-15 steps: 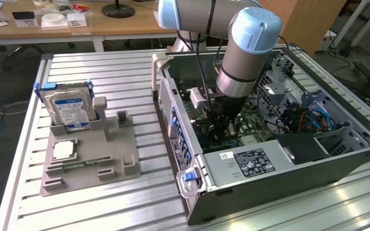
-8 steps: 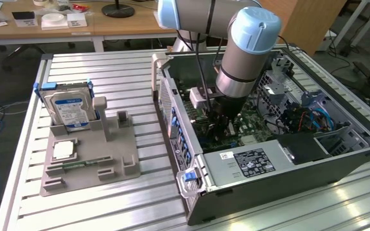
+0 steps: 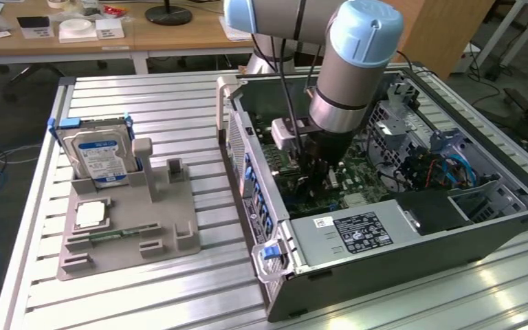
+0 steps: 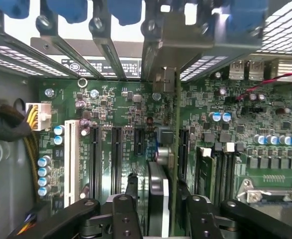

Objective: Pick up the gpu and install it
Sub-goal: 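Insert the gpu into the slot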

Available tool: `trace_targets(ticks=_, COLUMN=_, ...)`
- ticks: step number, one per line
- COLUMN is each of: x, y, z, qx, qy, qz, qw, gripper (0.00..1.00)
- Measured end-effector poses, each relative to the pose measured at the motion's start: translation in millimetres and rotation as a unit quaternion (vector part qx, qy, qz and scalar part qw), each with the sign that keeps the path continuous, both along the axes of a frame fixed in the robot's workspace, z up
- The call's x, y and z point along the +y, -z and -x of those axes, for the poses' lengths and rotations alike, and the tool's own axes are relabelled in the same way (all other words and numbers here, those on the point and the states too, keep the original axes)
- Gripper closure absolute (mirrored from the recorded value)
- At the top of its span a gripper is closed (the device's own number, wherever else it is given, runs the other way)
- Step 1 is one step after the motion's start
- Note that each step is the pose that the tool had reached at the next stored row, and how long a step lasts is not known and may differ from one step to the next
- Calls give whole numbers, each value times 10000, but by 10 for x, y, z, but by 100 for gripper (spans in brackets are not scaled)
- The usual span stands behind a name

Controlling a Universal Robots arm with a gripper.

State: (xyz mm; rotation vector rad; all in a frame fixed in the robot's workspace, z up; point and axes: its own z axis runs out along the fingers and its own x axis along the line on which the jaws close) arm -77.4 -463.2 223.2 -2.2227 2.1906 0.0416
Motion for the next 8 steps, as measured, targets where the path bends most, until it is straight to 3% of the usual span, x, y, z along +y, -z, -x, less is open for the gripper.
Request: trace_targets(ticks=8, x=0, y=-218, z=6, qx=-84, qy=0, qz=0, qw=10000, gripper=58)
